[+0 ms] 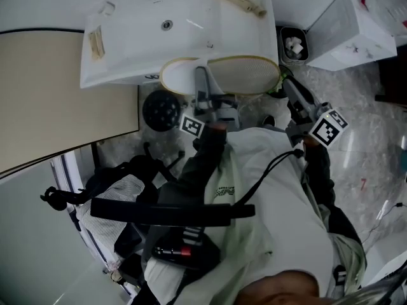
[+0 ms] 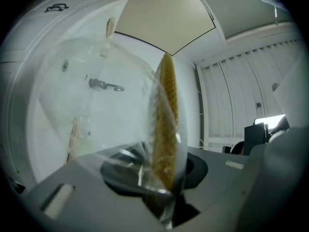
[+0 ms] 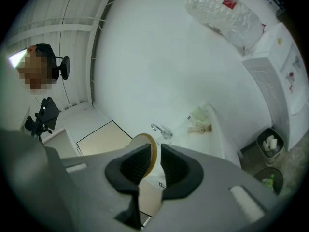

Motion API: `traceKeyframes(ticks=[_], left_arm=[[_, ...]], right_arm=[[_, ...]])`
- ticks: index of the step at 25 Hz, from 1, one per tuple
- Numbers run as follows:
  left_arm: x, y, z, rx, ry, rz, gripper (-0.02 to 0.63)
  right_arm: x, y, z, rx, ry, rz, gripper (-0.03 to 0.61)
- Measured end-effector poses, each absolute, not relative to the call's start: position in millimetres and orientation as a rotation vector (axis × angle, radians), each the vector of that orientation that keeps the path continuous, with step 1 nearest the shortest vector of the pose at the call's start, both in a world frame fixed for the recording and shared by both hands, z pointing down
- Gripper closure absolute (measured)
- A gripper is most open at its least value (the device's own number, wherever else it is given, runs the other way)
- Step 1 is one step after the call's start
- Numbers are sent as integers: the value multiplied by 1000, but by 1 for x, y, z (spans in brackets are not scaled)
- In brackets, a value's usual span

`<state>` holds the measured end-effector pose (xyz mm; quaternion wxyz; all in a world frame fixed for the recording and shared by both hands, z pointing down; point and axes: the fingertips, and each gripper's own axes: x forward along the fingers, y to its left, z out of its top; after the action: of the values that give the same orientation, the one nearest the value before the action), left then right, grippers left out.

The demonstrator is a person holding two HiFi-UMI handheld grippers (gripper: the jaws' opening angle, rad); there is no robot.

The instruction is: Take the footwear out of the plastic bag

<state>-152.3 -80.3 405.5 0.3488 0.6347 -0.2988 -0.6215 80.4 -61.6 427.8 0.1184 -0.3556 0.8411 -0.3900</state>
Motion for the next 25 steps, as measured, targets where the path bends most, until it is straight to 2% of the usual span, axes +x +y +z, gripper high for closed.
traceKeyframes(ticks=[25], left_arm=[[-147,-82,418,1603,-767,-1600,506]], right_arm=[[68,-56,416,-983,2504,-1065,529]])
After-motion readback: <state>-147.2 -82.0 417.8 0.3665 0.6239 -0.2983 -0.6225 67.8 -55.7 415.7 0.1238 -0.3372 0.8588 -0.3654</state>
